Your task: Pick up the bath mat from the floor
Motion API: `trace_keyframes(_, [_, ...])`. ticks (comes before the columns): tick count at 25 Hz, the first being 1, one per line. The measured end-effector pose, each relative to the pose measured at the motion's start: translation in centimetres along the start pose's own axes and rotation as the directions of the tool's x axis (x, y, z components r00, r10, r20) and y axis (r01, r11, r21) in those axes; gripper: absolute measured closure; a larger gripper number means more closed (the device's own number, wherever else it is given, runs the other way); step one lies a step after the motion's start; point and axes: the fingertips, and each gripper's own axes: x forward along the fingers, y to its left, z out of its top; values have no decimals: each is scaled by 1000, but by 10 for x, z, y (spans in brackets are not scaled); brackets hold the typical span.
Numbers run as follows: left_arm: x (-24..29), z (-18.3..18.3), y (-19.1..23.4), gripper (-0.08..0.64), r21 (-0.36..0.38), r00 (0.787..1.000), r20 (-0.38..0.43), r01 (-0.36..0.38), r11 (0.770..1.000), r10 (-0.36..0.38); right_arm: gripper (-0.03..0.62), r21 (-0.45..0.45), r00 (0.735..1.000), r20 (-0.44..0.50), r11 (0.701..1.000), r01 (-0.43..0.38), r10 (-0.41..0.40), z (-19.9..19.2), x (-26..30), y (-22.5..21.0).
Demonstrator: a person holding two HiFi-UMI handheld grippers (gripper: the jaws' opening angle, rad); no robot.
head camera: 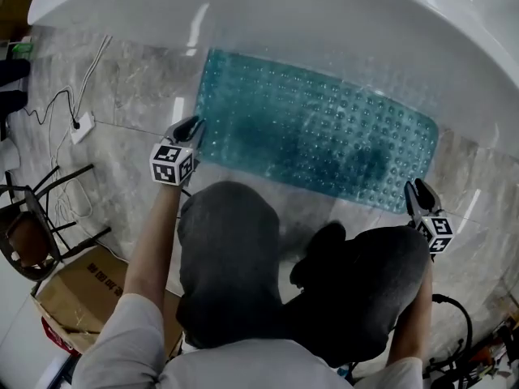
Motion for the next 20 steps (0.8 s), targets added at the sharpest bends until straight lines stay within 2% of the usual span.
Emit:
trace_keyframes(2, [17, -17, 17, 457, 2, 999, -41, -19, 1000, 19, 449, 0, 1000, -16, 1000, 3, -3, -14, 12, -3])
trace_keyframes(7, [62, -57, 51, 340, -6, 985, -172, -33, 999, 32, 449, 16, 998, -59, 1000, 6, -5, -48, 33, -9])
trace_keyframes(9, [84, -77, 65, 265, -23, 972, -232, -38, 999, 32, 449, 26, 996, -84, 1000, -1, 3, -62, 42, -9])
trace_keyframes(11, [104, -95, 77, 226, -38, 959, -280, -49, 998, 37, 449, 35, 994, -108, 999, -7, 11, -72, 50, -3])
trace_keyframes(14, [126, -119, 85, 86, -101, 935, -355, -49, 994, 10, 449, 42, 992, -122, 999, -21, 26, -87, 57, 2])
trace_keyframes(15, [130, -127, 87, 61, -126, 926, -378, -55, 991, 4, 449, 44, 992, -123, 999, -22, 28, -91, 59, 1])
trace_keyframes(17, [137, -138, 90, 52, -159, 915, -403, -72, 985, 2, 449, 50, 992, -123, 999, -21, 27, -97, 62, -1])
trace_keyframes(20, [141, -139, 86, 66, -134, 922, -386, -76, 988, 18, 449, 58, 993, -114, 998, -9, 15, -104, 66, -9])
